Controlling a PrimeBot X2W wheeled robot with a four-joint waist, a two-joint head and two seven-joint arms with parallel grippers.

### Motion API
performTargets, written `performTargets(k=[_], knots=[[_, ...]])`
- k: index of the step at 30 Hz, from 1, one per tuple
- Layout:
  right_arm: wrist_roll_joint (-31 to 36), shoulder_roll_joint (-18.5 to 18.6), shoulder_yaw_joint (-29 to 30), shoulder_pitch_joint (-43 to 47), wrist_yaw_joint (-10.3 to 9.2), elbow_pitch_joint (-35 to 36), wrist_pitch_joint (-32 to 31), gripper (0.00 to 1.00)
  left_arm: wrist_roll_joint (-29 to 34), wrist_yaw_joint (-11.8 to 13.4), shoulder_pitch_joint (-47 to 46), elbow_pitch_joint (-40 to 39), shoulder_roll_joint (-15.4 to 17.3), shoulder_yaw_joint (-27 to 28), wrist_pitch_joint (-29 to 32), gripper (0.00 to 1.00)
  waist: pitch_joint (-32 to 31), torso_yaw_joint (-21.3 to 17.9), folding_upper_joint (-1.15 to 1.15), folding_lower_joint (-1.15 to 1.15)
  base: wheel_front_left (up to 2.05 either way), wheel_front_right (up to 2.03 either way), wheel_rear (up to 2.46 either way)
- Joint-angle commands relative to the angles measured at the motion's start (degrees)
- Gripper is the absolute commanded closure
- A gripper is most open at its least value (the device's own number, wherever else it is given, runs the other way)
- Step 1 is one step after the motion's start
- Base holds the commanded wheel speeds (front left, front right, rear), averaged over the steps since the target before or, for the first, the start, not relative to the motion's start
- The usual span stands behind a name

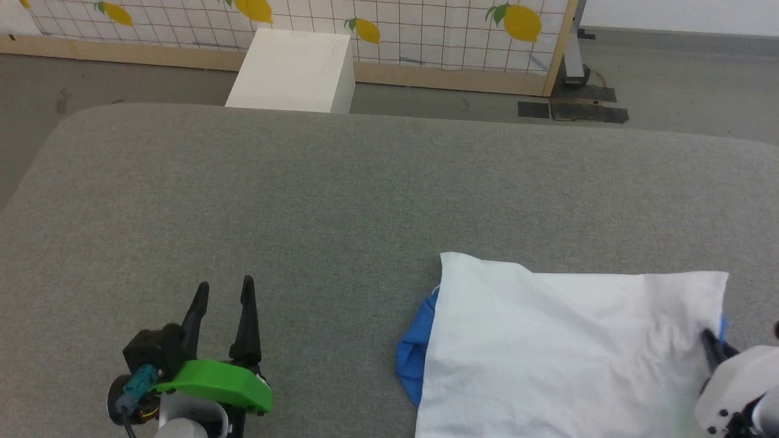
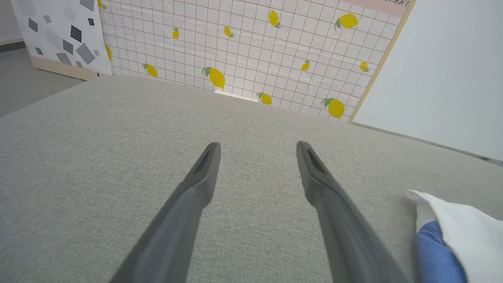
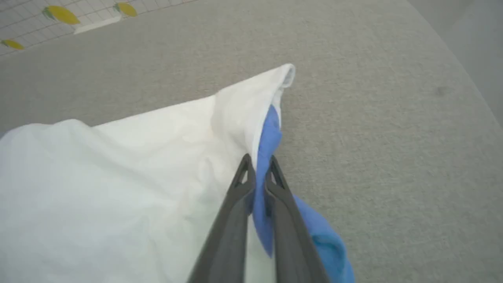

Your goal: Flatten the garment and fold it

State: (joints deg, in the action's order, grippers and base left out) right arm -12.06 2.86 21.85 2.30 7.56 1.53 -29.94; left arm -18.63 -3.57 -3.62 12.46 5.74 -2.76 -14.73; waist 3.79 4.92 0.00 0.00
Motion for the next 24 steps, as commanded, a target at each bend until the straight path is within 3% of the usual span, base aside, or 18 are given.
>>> performTargets(k=[1,6,10,16,24], knots=[[-1.5,0.0,-2.5,1.3,-0.08,2.5,-1.6,1.0,0.8,-0.5,-0.4,0.2,-0.2,0.1,-0.3,0.0,0.0,0.1,0.0,0.0,0.0,0.0,0.0],[-3.9,0.0,-15.6,3.8,-0.08,14.7,-6.9,1.0,1.2,-0.9,-0.9,0.8,-0.4,-0.3,-0.3,0.0,-0.1,0.6,0.0,0.0,0.0,0.0,0.0],[-2.5,0.0,-26.4,2.5,-0.08,18.5,-8.9,1.0,1.3,-1.2,-1.3,1.1,-0.6,-0.8,-0.3,0.0,0.1,1.2,0.0,0.0,0.0,0.0,0.0],[-0.1,0.0,-37.6,-2.9,-0.08,11.8,-8.1,1.0,1.5,-1.6,-2.4,1.3,-0.9,-1.4,-0.3,0.0,1.5,2.7,0.0,0.0,0.0,0.0,0.0],[-1.4,0.0,-42.1,-10.3,-0.08,-3.0,-6.2,0.99,1.6,-1.7,-3.8,1.3,-1.5,-1.7,-0.3,0.0,4.4,4.8,0.0,0.0,0.0,0.0,0.0]])
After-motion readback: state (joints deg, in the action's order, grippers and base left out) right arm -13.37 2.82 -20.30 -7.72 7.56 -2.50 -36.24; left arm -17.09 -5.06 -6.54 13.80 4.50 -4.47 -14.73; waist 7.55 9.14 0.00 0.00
